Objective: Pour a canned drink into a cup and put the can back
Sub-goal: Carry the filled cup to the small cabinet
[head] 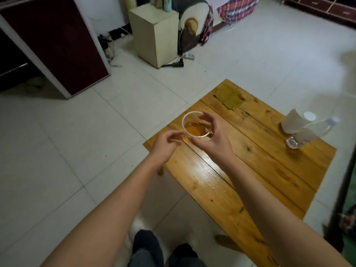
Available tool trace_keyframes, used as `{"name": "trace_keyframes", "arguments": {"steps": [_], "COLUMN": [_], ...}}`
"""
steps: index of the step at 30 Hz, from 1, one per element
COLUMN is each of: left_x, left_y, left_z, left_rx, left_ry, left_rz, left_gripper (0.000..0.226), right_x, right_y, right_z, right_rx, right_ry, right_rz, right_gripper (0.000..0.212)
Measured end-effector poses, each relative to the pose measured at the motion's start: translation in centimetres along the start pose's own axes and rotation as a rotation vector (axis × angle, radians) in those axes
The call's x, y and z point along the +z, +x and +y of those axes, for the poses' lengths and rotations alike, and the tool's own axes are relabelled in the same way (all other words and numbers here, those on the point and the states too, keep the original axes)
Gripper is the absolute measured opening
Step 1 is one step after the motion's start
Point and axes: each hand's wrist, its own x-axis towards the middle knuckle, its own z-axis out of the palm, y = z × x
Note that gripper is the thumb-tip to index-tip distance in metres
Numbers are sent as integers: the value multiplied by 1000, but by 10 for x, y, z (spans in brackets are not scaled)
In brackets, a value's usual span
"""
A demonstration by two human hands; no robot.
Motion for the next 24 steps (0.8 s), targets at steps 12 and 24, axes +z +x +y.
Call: {"name": "trace_keyframes", "arguments": {"steps": [12,24], "left_x": [-155,-296], "left_y": [-41,-97], "left_z": [-29,-75], "left_rx": [-37,-107], "left_ry": [0,-73], "left_rz": [137,318], "left_gripper": [32,36], "right_x": [136,281], "right_y": [9,12], "right_z": [-79,-148], "right_rx": [-65,-178], "right_ry": [69,51], "right_rz": [-200,-419], "right_gripper": [77,76]}}
